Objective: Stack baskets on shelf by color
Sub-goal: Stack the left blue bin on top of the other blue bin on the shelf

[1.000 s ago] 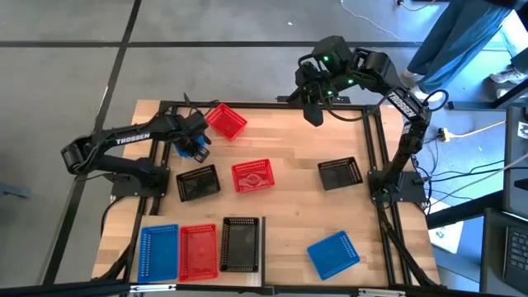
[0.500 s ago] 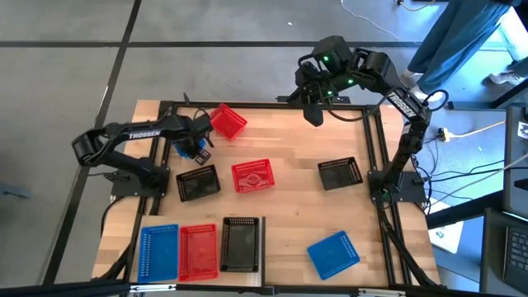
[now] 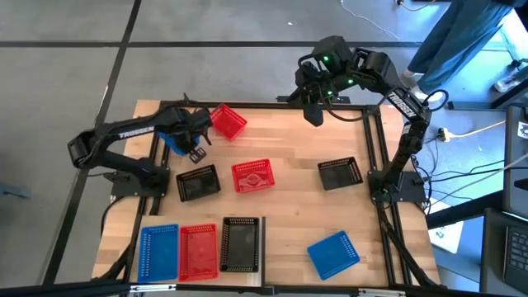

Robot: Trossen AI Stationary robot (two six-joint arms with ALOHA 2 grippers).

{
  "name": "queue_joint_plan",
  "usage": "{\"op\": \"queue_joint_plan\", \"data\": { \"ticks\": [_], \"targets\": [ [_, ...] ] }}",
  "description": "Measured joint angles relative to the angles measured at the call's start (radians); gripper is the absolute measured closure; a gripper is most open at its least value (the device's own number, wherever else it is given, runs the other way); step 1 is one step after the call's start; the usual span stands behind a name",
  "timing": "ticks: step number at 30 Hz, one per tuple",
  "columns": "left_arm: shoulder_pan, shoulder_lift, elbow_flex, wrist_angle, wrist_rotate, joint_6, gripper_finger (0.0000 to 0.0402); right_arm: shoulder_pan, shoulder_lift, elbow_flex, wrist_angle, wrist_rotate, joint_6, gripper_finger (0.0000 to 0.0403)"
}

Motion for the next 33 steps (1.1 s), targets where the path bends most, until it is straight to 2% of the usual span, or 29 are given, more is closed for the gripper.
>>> {"op": "queue_joint_plan", "data": {
  "ticks": [7, 12, 17, 25, 29, 33],
  "targets": [
    [-0.160, -0.047, 0.317, -0.278, -0.033, 0.022, 0.0401, 0.000, 0.000, 0.000, -0.011, -0.012, -0.070, 0.0334],
    [-0.334, -0.045, 0.504, -0.439, -0.024, 0.033, 0.0401, 0.000, 0.000, 0.000, -0.030, -0.156, -0.154, 0.0334],
    [-0.501, -0.043, 0.639, -0.433, 0.081, 0.014, 0.0401, 0.002, 0.000, 0.000, -0.031, -0.275, -0.192, 0.0334],
    [-0.771, -0.043, 0.750, -0.436, 0.195, -0.159, 0.0401, 0.020, 0.000, 0.001, -0.031, -0.289, -0.202, 0.0334],
    [-0.905, -0.043, 0.785, -0.436, 0.160, -0.222, 0.0401, 0.058, 0.000, 0.001, -0.023, -0.289, -0.214, 0.0334],
    [-0.975, -0.030, 0.787, -0.437, 0.110, -0.223, 0.0401, 0.116, 0.000, 0.001, 0.003, -0.289, -0.210, 0.0334]
  ]
}}
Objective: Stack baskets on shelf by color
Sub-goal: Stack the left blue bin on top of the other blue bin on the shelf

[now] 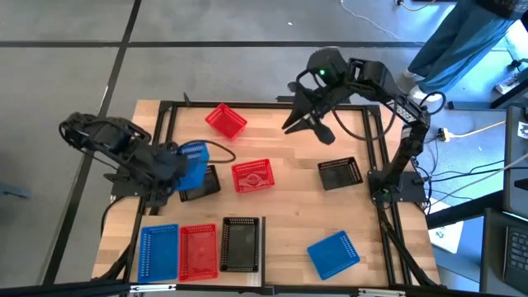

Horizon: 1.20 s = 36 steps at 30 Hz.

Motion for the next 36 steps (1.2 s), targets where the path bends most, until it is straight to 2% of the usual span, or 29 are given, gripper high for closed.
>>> {"op": "queue_joint_plan", "data": {
  "ticks": [3, 9, 13, 18, 21, 24, 28, 31, 36],
  "targets": [
    [-0.015, 0.011, 0.000, 0.001, -0.033, 0.000, 0.0401, 0.051, 0.008, 0.000, 0.028, 0.034, 0.003, 0.0334],
    [-0.016, 0.017, 0.000, 0.001, -0.048, -0.011, 0.0401, 0.126, 0.044, 0.000, 0.108, 0.202, 0.004, 0.0334],
    [-0.046, 0.015, 0.000, 0.001, 0.056, -0.105, 0.0402, 0.152, 0.071, 0.000, 0.123, 0.260, 0.002, 0.0334],
    [-0.118, 0.014, 0.000, 0.003, 0.201, -0.234, 0.0402, 0.155, 0.086, 0.000, 0.126, 0.273, 0.000, 0.0334],
    [-0.143, 0.012, 0.000, 0.004, 0.216, -0.317, 0.0401, 0.155, 0.088, 0.000, 0.126, 0.274, 0.000, 0.0334],
    [-0.175, 0.013, 0.000, 0.002, 0.177, -0.332, 0.0401, 0.155, 0.088, 0.000, 0.127, 0.274, 0.000, 0.0334],
    [-0.213, 0.014, 0.000, 0.001, 0.091, -0.260, 0.0401, 0.155, 0.087, 0.000, 0.130, 0.273, 0.000, 0.0334],
    [-0.231, 0.014, 0.000, 0.001, 0.047, -0.152, 0.0401, 0.155, 0.087, 0.000, 0.130, 0.273, 0.000, 0.0334],
    [-0.251, 0.014, 0.000, 0.001, 0.022, 0.040, 0.0401, 0.155, 0.087, 0.000, 0.130, 0.273, 0.001, 0.0334]
  ]
}}
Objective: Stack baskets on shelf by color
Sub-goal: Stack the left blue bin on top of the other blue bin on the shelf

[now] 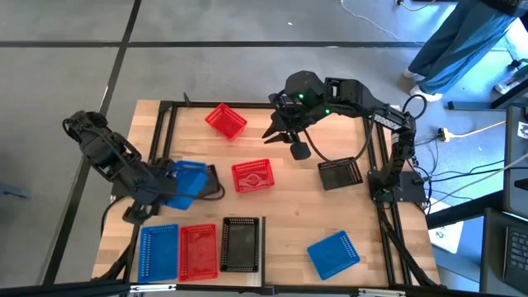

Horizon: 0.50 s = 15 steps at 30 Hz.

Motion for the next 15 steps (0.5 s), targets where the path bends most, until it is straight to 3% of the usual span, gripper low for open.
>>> {"op": "queue_joint_plan", "data": {
  "ticks": [9, 11, 15],
  "targets": [
    [0.000, 0.000, 0.000, 0.000, -0.016, 0.274, 0.0401, 0.000, 0.000, 0.000, 0.000, 0.000, 0.004, 0.0334],
    [0.000, 0.000, 0.000, 0.000, -0.032, 0.210, 0.0401, 0.000, 0.000, 0.000, 0.000, 0.000, 0.004, 0.0334],
    [0.000, 0.000, 0.000, 0.005, -0.046, -0.104, 0.0401, 0.000, 0.000, 0.000, 0.000, 0.011, 0.005, 0.0334]
  ]
}}
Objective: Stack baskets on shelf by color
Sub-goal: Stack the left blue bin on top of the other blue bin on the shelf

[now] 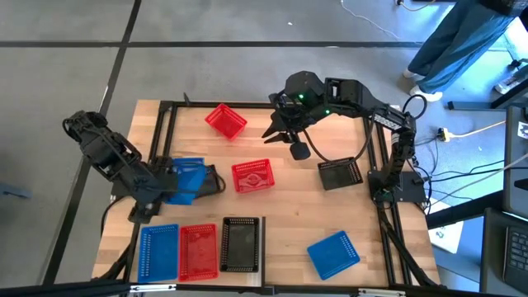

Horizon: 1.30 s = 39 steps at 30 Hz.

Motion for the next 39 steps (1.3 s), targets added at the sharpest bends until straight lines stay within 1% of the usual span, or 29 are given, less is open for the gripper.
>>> {"op": "queue_joint_plan", "data": {
  "ticks": [1, 2, 4, 7, 10, 14, 19, 26, 29, 35, 39],
  "targets": [
    [0.000, 0.000, 0.000, 0.010, 0.018, -0.047, 0.0401, 0.000, 0.000, 0.000, 0.000, 0.010, 0.000, 0.0334],
    [0.000, 0.005, 0.000, 0.031, 0.050, -0.063, 0.0401, 0.000, 0.000, 0.000, 0.000, 0.023, 0.000, 0.0334],
    [-0.008, 0.013, 0.000, 0.100, 0.111, -0.055, 0.0401, -0.002, 0.000, 0.000, 0.000, 0.034, -0.001, 0.0334],
    [-0.044, 0.011, -0.001, 0.193, 0.173, -0.044, 0.0401, -0.003, 0.000, 0.000, 0.002, 0.041, -0.001, 0.0334],
    [-0.086, 0.012, 0.000, 0.269, 0.198, -0.084, 0.0401, -0.004, 0.000, 0.000, 0.002, 0.041, -0.001, 0.0334],
    [-0.139, 0.011, 0.000, 0.305, 0.197, -0.201, 0.0401, -0.004, 0.000, 0.000, 0.003, 0.041, -0.002, 0.0334],
    [-0.210, 0.011, 0.000, 0.305, 0.162, -0.302, 0.0401, -0.004, 0.000, 0.000, 0.010, 0.041, -0.002, 0.0334],
    [-0.260, 0.011, 0.000, 0.279, 0.070, -0.311, 0.0401, -0.004, 0.000, 0.000, 0.035, 0.041, -0.002, 0.0334],
    [-0.269, 0.012, 0.000, 0.244, 0.041, -0.283, 0.0401, -0.004, 0.000, 0.000, 0.036, 0.041, -0.002, 0.0334],
    [-0.270, 0.025, 0.000, 0.166, -0.048, -0.156, 0.0401, -0.004, 0.002, 0.000, 0.035, 0.041, -0.002, 0.0334],
    [-0.270, 0.027, 0.000, 0.160, -0.099, -0.130, 0.0401, -0.004, 0.002, 0.000, 0.035, 0.041, -0.002, 0.0334]
  ]
}}
